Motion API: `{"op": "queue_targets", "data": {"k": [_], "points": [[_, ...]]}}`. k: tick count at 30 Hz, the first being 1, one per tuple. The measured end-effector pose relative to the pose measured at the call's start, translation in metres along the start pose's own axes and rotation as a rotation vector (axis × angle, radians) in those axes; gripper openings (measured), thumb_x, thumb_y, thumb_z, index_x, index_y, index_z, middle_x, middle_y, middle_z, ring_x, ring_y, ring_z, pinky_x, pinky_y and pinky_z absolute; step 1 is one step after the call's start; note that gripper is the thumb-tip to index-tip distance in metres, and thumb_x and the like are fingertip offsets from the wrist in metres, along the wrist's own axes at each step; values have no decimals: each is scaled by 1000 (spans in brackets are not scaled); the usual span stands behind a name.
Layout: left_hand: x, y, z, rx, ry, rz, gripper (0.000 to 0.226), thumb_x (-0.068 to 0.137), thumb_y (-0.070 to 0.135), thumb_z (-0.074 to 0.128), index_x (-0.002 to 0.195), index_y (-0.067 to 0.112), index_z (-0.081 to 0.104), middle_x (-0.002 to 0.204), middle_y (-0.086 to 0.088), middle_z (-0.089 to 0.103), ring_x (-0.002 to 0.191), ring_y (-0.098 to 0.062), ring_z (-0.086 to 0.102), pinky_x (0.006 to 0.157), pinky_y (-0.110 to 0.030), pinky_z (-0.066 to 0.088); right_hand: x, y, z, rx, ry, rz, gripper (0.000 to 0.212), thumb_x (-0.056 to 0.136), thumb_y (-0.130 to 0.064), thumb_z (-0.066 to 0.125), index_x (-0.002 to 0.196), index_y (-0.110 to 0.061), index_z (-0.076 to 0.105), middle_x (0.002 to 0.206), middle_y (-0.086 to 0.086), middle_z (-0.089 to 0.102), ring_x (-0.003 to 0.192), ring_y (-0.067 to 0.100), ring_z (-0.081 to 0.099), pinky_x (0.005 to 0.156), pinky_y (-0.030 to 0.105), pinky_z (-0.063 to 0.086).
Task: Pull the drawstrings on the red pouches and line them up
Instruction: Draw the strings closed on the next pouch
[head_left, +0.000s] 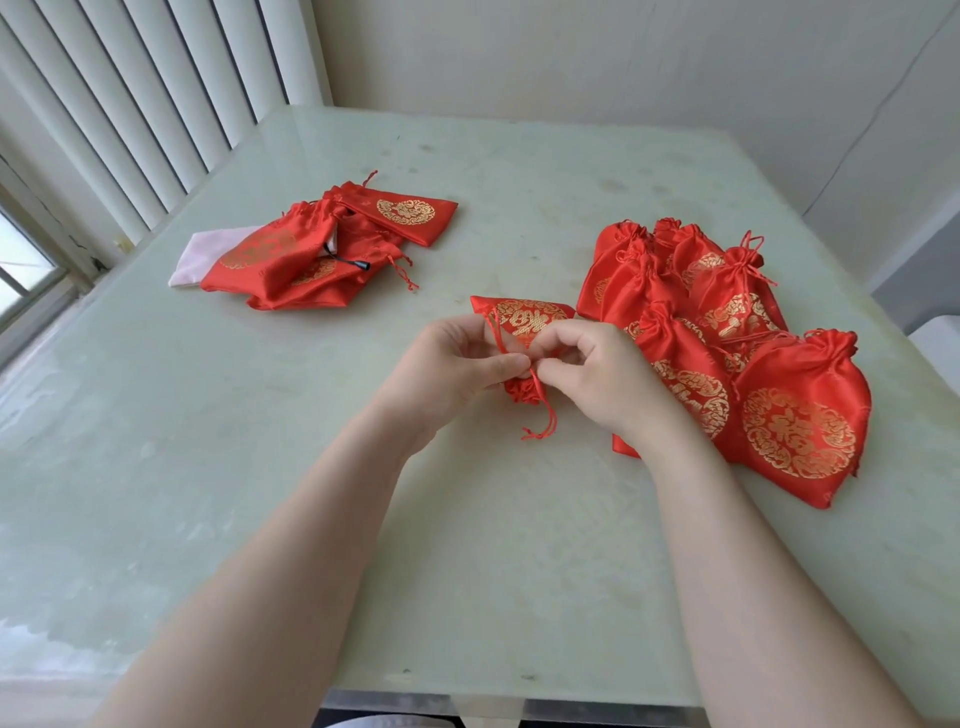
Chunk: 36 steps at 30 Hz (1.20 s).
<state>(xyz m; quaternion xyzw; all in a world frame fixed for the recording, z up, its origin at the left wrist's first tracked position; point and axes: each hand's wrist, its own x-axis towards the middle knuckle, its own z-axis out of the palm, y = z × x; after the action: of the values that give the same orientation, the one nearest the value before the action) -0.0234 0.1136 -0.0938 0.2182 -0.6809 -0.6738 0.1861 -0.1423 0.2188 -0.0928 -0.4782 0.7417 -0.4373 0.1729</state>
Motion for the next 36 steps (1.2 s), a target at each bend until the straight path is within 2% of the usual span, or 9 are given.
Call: {"op": "queue_targets", "data": {"k": [5, 12, 15, 18, 22, 27, 31, 34, 36], "points": [[5, -7, -1, 512, 271, 218, 9, 77, 5, 70, 73, 11, 66, 71, -3, 67, 65, -13, 62, 71, -29, 49, 2, -1, 14, -1, 77, -29, 21, 81, -2, 61, 70, -18, 56, 62, -16, 51, 53, -5, 47, 55, 8, 32], [6, -10, -1, 814, 265, 261, 5, 76, 7, 62, 81, 7, 64, 78, -8, 69, 76, -27, 65, 72, -37, 53, 1, 0, 21, 15, 90, 34, 26, 80, -5, 62, 66, -25, 56, 61, -16, 51, 52, -3, 50, 57, 10, 33], [4, -11, -2, 831, 308, 327, 15, 77, 19, 55, 84, 7, 62, 79, -9, 67, 74, -29, 63, 68, -41, 52, 1, -2, 21, 26, 65, 45, 23, 80, -6, 63, 67, -24, 60, 61, -16, 55, 54, -2, 50, 60, 16, 38], [4, -10, -2, 822, 311, 434, 20, 79, 22, 51, 87, 7, 62, 80, -6, 63, 69, -30, 60, 63, -43, 52, 0, -8, 16, 284, 50, 173, 23, 84, -4, 58, 66, -18, 64, 60, -10, 61, 52, 0, 53, 57, 14, 41], [2, -10, 0, 722, 253, 534, 14, 81, 32, 44, 86, 23, 54, 85, 6, 53, 67, -17, 55, 60, -37, 51, -1, -12, 14, 478, 35, 270, 20, 92, -9, 53, 76, -18, 62, 51, -9, 59, 43, 3, 52, 48, 16, 37], [3, -11, -4, 683, 299, 606, 8, 83, 20, 53, 85, 27, 52, 83, 8, 52, 65, -10, 51, 57, -28, 47, -2, -13, 13, 626, 12, 270, 21, 93, -8, 49, 79, -14, 63, 49, -9, 55, 39, 4, 46, 40, 14, 33], [4, -11, -3, 593, 345, 612, 6, 79, 8, 59, 83, 7, 65, 80, 5, 55, 65, -11, 56, 58, -17, 46, -3, -15, 10, 824, -60, 355, 15, 91, -5, 50, 81, -10, 58, 50, -7, 55, 38, 4, 49, 37, 13, 33], [4, -13, -2, 547, 330, 606, 5, 77, 6, 63, 79, 5, 67, 75, 7, 55, 62, 3, 55, 58, -5, 39, -3, -15, 7, 719, -64, 347, 15, 90, -4, 53, 79, -12, 57, 49, -7, 57, 37, 4, 50, 35, 14, 33], [5, -14, -3, 501, 292, 584, 4, 75, 8, 66, 77, 6, 68, 72, 6, 58, 61, 4, 57, 58, -6, 41, -4, -9, 4, 436, -5, 206, 19, 89, -2, 55, 76, -16, 59, 51, -10, 59, 40, 4, 53, 41, 20, 41]]}}
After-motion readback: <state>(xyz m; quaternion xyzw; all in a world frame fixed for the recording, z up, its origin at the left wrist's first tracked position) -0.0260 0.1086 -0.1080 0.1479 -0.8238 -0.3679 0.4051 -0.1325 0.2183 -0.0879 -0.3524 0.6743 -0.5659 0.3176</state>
